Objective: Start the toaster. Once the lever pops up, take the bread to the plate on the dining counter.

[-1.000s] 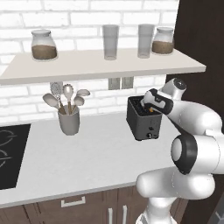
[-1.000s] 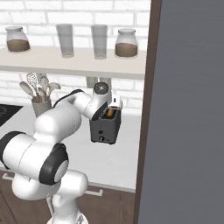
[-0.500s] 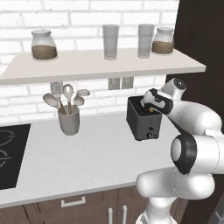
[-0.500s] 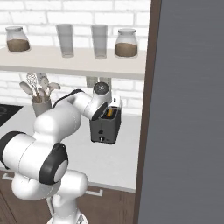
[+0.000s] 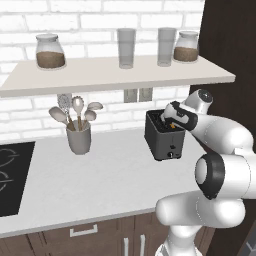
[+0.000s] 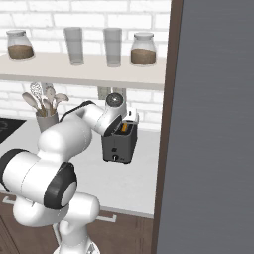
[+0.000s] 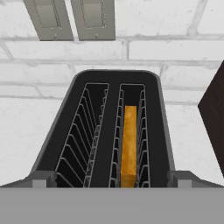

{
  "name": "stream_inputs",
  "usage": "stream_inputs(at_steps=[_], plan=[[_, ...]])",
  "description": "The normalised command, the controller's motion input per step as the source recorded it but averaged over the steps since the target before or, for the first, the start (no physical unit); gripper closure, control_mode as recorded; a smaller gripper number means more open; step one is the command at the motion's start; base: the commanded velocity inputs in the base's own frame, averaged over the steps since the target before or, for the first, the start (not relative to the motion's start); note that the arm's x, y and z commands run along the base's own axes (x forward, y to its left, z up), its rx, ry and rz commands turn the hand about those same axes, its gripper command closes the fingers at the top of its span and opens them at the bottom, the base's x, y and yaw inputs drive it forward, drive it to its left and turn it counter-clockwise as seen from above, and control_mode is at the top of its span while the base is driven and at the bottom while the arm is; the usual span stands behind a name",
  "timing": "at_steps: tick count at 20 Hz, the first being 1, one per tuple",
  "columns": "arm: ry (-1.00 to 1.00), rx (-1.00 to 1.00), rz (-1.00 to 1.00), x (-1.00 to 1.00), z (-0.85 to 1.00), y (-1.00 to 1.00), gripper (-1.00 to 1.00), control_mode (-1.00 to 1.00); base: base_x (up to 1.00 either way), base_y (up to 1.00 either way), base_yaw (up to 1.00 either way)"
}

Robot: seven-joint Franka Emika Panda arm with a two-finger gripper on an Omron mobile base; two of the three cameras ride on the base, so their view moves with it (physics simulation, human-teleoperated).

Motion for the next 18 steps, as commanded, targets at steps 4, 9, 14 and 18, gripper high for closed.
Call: stream_inputs(at_steps=[4, 9, 14, 18], plan=[[0.0, 0.0, 0.0, 0.0, 0.0, 0.0, -1.0, -1.0, 0.0, 0.0, 0.0], [0.0, 0.0, 0.0, 0.0, 0.0, 0.0, -1.0, -1.0, 0.0, 0.0, 0.0], [0.0, 0.0, 0.0, 0.0, 0.0, 0.0, -1.0, -1.0, 0.0, 0.0, 0.0], [0.0, 0.0, 0.0, 0.0, 0.0, 0.0, -1.0, -1.0, 0.0, 0.0, 0.0]])
